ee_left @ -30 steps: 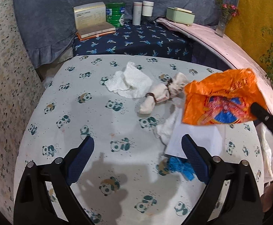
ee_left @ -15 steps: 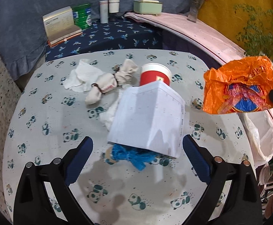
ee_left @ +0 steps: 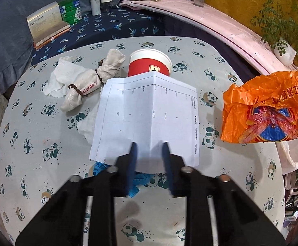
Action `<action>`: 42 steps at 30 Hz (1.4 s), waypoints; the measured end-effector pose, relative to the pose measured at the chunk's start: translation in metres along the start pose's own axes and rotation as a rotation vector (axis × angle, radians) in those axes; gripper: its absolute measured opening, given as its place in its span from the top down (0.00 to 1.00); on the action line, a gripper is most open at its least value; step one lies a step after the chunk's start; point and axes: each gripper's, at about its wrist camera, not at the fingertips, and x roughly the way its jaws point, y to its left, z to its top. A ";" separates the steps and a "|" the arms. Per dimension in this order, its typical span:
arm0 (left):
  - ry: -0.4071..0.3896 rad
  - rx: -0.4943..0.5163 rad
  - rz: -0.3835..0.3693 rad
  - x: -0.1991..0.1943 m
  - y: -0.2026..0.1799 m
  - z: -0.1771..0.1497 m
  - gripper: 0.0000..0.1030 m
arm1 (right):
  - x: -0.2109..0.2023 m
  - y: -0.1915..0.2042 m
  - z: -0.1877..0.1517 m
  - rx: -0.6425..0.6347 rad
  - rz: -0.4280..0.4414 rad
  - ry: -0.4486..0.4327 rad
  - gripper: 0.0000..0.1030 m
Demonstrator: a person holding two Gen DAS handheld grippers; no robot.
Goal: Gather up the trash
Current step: 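Lift the orange bag with the right tool while the left tool grasps the white paper sheet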
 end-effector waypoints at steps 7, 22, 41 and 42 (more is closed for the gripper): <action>-0.048 0.014 -0.034 -0.025 -0.007 0.001 1.00 | -0.009 0.002 -0.002 -0.002 0.017 -0.011 0.93; -0.051 -0.091 -0.110 -0.040 0.000 -0.023 0.37 | -0.025 -0.011 -0.006 0.019 0.025 -0.030 0.93; -0.057 -0.182 -0.122 -0.006 -0.004 0.006 0.58 | -0.001 -0.025 -0.008 0.022 0.025 0.006 0.93; -0.056 -0.179 -0.118 -0.004 -0.004 0.008 0.62 | 0.001 -0.026 -0.008 0.022 0.025 0.008 0.93</action>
